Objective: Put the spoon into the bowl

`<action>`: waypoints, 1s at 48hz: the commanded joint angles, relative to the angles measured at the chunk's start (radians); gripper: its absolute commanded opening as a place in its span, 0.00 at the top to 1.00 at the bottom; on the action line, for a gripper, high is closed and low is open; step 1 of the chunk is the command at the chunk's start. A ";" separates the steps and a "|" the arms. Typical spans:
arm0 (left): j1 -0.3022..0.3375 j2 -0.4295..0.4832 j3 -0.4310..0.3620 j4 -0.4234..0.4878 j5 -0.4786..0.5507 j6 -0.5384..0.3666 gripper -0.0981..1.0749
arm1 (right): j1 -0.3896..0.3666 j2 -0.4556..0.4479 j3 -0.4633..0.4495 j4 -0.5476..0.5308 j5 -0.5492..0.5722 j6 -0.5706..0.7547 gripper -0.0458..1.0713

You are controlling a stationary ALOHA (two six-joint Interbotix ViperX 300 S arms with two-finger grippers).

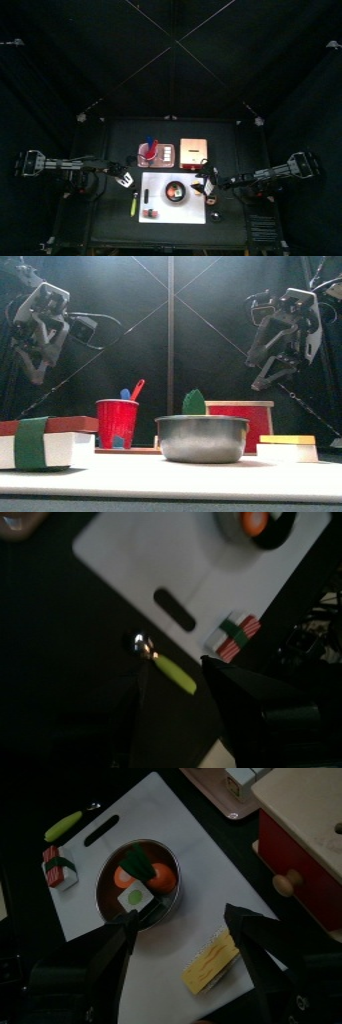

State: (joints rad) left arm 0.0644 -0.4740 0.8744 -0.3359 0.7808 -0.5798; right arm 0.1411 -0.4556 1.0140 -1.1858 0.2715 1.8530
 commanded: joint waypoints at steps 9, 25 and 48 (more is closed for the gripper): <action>-0.118 0.086 -0.005 -0.038 -0.034 -0.308 0.20 | -0.009 0.020 -0.015 0.002 0.002 0.000 0.08; -0.322 0.158 -0.006 0.186 -0.075 -0.796 0.19 | -0.034 0.055 -0.009 -0.003 0.002 -0.002 0.08; -0.457 0.445 -0.117 0.259 -0.109 -0.923 0.19 | -0.067 0.072 -0.011 0.023 0.005 0.002 0.08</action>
State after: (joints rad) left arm -0.3789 -0.0552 0.7931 -0.0706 0.6734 -1.5018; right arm 0.0782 -0.3774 1.0186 -1.1689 0.2746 1.8530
